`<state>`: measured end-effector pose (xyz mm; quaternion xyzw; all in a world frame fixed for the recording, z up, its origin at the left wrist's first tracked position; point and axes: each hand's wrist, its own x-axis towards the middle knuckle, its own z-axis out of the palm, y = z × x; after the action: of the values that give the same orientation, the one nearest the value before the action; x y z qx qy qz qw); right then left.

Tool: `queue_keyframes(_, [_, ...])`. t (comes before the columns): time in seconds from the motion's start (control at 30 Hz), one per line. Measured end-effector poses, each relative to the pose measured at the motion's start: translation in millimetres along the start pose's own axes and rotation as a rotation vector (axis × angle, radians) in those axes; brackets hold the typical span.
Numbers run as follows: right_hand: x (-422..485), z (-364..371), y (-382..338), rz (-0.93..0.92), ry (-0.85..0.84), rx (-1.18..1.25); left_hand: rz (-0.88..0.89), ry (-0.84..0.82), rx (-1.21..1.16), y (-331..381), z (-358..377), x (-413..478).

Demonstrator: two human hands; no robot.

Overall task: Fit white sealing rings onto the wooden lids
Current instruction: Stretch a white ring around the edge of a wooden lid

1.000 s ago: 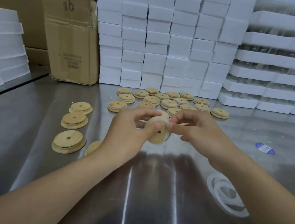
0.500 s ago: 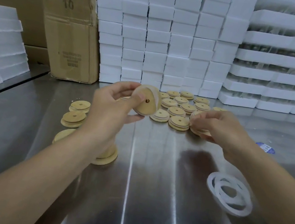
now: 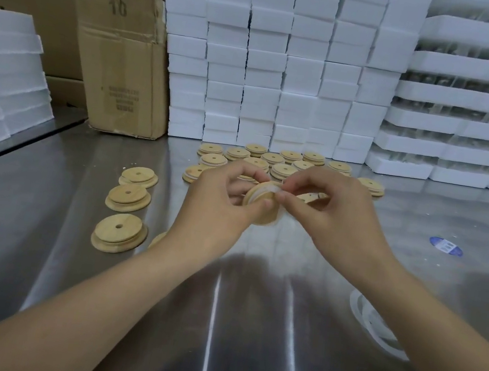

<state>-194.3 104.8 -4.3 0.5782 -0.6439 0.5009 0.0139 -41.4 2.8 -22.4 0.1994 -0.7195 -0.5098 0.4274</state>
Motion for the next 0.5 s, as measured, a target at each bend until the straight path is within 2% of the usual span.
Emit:
queue_keyframes(0.3, [7.8,-11.9,5.0,0.142,-0.087,0.235,-0.013,-0.069,0.004,3.4,-4.1,3.3])
queue_keyframes(0.5, [11.5,-22.1,10.6,0.199,-0.138,0.302,-0.14,-0.069,-0.216,7.2,-8.2,3.8])
